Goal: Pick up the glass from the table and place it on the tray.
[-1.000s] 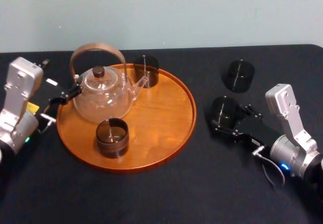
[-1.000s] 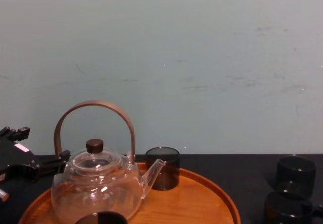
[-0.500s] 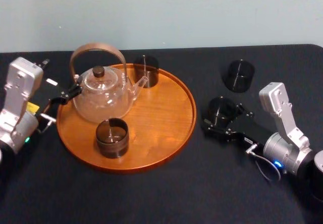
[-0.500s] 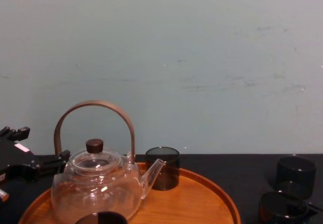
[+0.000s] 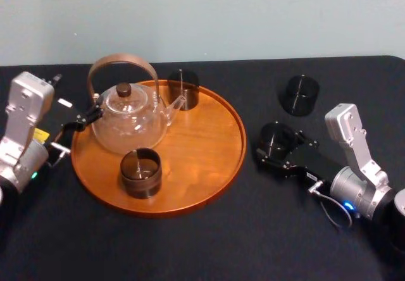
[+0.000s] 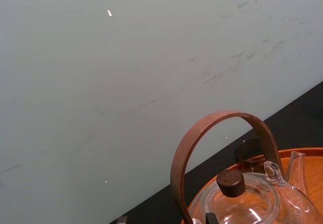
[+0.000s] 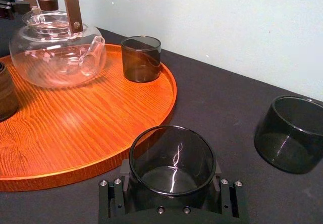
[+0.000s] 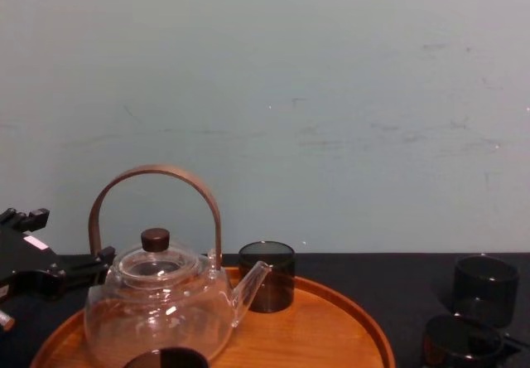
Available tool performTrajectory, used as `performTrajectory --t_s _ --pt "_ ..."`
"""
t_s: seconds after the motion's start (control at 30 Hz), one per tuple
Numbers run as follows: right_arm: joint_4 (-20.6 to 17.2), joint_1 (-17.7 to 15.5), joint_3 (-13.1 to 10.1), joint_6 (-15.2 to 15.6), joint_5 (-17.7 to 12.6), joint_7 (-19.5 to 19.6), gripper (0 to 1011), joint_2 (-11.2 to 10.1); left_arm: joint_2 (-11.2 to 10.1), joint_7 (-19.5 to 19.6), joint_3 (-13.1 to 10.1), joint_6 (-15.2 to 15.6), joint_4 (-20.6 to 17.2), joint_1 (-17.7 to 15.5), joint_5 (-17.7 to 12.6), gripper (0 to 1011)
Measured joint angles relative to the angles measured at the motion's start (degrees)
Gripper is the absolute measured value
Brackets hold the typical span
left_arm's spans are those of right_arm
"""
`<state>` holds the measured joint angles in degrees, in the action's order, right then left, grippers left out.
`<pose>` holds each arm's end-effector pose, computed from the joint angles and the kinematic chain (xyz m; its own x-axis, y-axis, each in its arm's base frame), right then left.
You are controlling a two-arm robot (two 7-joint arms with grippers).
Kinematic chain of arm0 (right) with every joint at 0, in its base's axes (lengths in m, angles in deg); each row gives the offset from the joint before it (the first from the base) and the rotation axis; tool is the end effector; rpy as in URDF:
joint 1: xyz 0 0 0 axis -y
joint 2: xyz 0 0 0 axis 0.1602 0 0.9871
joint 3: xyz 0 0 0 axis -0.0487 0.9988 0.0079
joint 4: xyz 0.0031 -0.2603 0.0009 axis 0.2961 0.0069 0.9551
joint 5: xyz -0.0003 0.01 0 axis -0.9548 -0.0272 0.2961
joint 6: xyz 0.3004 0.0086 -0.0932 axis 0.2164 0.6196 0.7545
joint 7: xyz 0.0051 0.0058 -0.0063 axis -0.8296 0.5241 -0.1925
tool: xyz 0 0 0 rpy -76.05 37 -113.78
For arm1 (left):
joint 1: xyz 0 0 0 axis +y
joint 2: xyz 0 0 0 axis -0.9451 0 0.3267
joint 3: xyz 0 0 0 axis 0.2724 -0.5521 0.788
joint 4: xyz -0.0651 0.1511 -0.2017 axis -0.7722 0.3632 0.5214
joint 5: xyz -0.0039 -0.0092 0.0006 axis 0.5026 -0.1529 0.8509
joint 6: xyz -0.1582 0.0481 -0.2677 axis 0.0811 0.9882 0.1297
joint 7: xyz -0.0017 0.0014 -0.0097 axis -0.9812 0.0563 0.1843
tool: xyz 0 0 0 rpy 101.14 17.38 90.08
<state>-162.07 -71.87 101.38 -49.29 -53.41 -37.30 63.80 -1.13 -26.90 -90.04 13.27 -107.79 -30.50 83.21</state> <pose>0.3546 -0.0470 -0.3236 0.6079 -0.7904 0.0756 0.7794 0.5758 -0.2468 0.3587 0.0641 -0.2794 0.2922 0.8804 0.3736 -0.9553 0.2872 0.0703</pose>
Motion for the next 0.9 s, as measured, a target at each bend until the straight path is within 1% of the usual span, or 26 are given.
performTrajectory --t_s 0.4,0.53,0.73,0.77,0.9 --pt "-0.10 -0.06 0.00 0.10 -0.08 0.06 905 -0.05 0.00 0.00 0.00 0.00 0.00 0.00 0.00 1010" --pt "-0.82 -0.12 0.01 1.00 -0.03 -0.06 905 -0.01 0.00 0.00 0.00 0.00 0.00 0.00 0.00 1010" --pt "-4.44 -0.64 0.26 3.11 0.71 0.37 905 -0.42 0.00 0.00 0.00 0.00 0.00 0.00 0.00 1010" --pt "-5.64 -0.72 0.41 3.61 0.87 0.37 905 -0.52 0.00 0.00 0.00 0.00 0.01 0.00 0.00 1010" --pt "-7.93 -0.61 1.10 4.68 1.28 0.22 905 -0.57 0.00 0.00 0.00 0.00 0.00 0.00 0.00 1010"
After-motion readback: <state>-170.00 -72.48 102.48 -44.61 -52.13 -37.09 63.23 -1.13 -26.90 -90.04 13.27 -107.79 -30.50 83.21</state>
